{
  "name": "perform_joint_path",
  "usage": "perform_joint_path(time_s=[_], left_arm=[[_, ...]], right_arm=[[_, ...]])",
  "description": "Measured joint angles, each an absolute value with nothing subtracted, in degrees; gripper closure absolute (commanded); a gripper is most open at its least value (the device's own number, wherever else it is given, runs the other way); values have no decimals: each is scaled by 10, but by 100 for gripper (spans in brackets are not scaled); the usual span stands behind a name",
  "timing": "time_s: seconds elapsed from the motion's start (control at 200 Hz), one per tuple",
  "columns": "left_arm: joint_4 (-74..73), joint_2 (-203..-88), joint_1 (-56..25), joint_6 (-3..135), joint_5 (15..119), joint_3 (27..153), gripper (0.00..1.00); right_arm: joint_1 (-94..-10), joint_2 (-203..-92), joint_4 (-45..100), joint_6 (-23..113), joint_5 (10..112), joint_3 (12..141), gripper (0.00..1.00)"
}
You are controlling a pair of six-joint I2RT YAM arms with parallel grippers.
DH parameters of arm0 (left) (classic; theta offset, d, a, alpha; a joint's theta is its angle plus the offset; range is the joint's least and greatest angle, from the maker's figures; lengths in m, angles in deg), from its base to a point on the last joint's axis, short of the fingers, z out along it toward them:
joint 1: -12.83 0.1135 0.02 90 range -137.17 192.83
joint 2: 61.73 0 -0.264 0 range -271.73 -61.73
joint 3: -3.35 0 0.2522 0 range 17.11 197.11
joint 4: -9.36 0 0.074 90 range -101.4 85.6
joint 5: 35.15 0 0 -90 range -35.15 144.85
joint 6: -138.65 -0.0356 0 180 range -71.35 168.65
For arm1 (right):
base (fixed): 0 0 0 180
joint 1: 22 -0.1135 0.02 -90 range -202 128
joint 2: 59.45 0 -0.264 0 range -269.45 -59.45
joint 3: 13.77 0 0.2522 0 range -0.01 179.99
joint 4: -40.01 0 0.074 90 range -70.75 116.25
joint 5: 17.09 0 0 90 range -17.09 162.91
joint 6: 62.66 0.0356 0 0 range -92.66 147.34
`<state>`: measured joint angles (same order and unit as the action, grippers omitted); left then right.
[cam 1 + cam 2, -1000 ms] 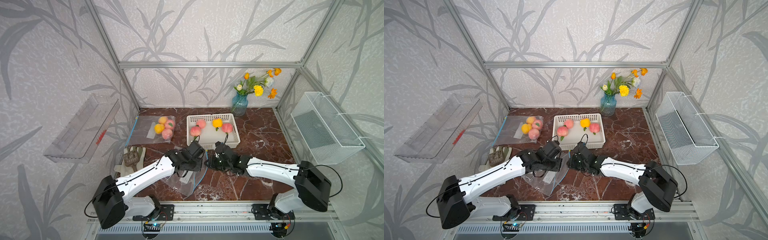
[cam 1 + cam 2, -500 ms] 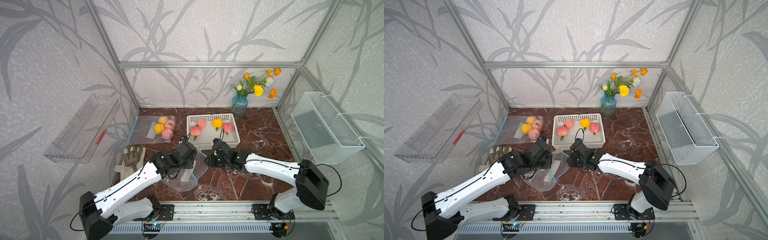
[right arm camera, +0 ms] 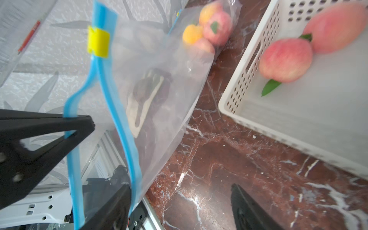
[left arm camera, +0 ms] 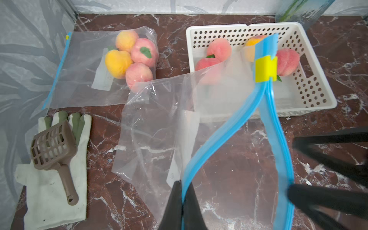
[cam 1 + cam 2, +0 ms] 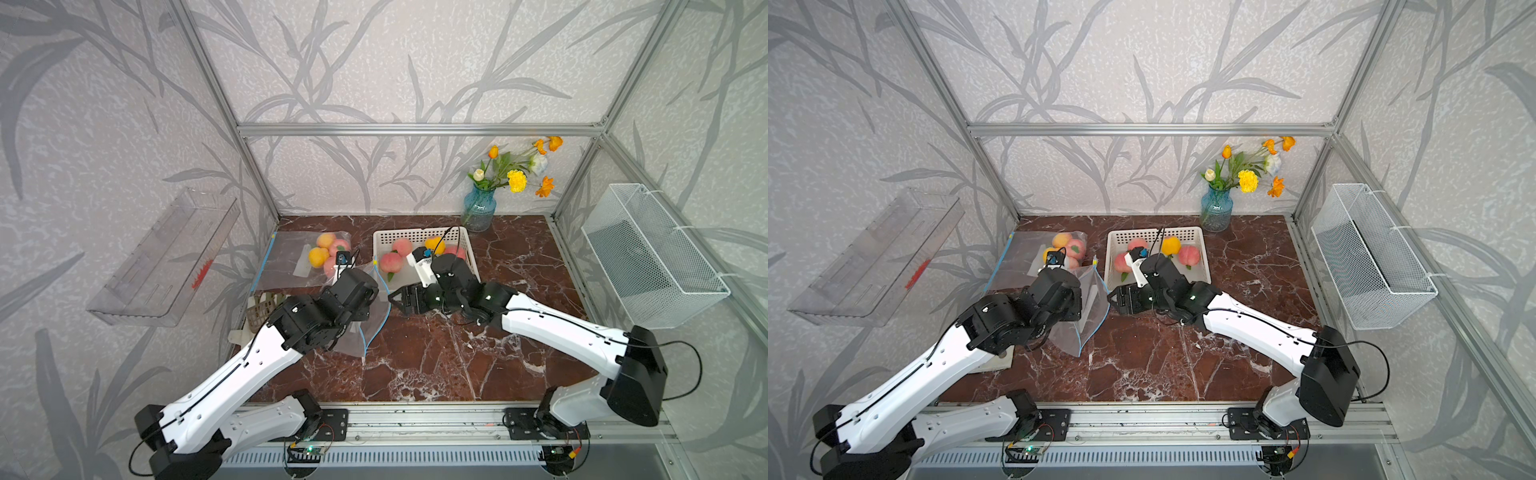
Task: Place the peach in a zip-top bag and seal the zipper
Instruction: Open the zipper of the food storage bag at the center of the board, then move the basket to the center of the board.
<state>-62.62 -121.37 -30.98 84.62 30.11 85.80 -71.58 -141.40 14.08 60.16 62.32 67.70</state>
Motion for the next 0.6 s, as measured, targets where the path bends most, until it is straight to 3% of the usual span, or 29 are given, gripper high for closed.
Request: perform_joint_path(time_s=[0.27, 0.6], left_arm=[[-544, -1255, -244, 843, 410, 770, 100], [-425, -1300, -233, 847, 525, 742, 100]], right_arm=[[-596, -1369, 107, 592, 654, 649, 19], [-518, -1499, 42, 567, 681, 663, 20]])
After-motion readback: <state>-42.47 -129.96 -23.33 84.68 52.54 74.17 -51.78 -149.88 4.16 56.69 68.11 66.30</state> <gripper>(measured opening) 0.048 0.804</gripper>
